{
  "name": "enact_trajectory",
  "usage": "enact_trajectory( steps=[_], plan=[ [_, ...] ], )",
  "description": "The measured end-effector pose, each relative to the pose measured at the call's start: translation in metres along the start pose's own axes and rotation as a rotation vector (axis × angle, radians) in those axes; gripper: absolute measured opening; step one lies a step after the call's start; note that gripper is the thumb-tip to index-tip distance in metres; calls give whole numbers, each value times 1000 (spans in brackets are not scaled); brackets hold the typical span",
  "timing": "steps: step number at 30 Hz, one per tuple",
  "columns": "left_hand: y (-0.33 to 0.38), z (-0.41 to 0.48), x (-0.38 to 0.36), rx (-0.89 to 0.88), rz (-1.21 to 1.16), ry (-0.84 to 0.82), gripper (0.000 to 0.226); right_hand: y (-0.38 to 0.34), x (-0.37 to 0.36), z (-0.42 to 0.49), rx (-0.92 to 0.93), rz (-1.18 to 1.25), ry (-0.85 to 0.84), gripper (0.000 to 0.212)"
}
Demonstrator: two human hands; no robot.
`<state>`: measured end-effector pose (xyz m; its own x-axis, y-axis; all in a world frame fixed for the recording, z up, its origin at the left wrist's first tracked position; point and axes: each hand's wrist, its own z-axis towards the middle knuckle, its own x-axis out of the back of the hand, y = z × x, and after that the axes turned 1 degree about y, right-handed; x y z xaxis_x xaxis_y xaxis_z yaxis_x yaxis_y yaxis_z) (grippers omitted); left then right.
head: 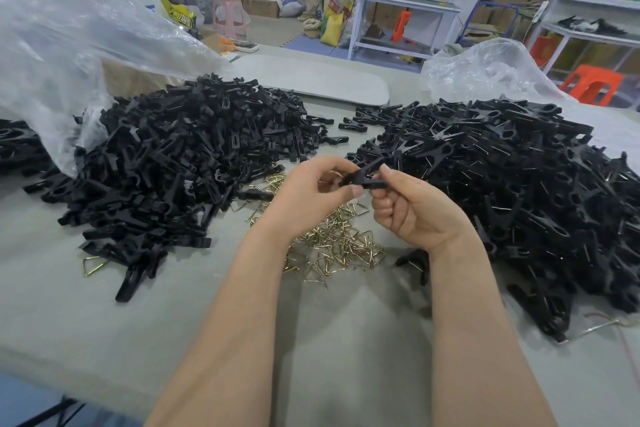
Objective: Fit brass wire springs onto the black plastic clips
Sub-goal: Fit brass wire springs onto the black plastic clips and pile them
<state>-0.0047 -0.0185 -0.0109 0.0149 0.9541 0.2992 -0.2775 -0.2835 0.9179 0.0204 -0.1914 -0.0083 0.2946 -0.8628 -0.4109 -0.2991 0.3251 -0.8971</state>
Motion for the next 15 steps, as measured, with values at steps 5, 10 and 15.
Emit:
enact_trajectory(
  steps=[5, 10, 15],
  plan=[
    [-5, 0, -3, 31, 180, -20, 21, 1, -2, 4, 63, -155, 131, 21],
    [-10, 3, -5, 42, 385, 167, 18, 10, -15, 11, 275, -559, 402, 17],
    [-9, 5, -8, -67, 462, 257, 22, 9, -25, 13, 327, -536, 474, 18]
  ],
)
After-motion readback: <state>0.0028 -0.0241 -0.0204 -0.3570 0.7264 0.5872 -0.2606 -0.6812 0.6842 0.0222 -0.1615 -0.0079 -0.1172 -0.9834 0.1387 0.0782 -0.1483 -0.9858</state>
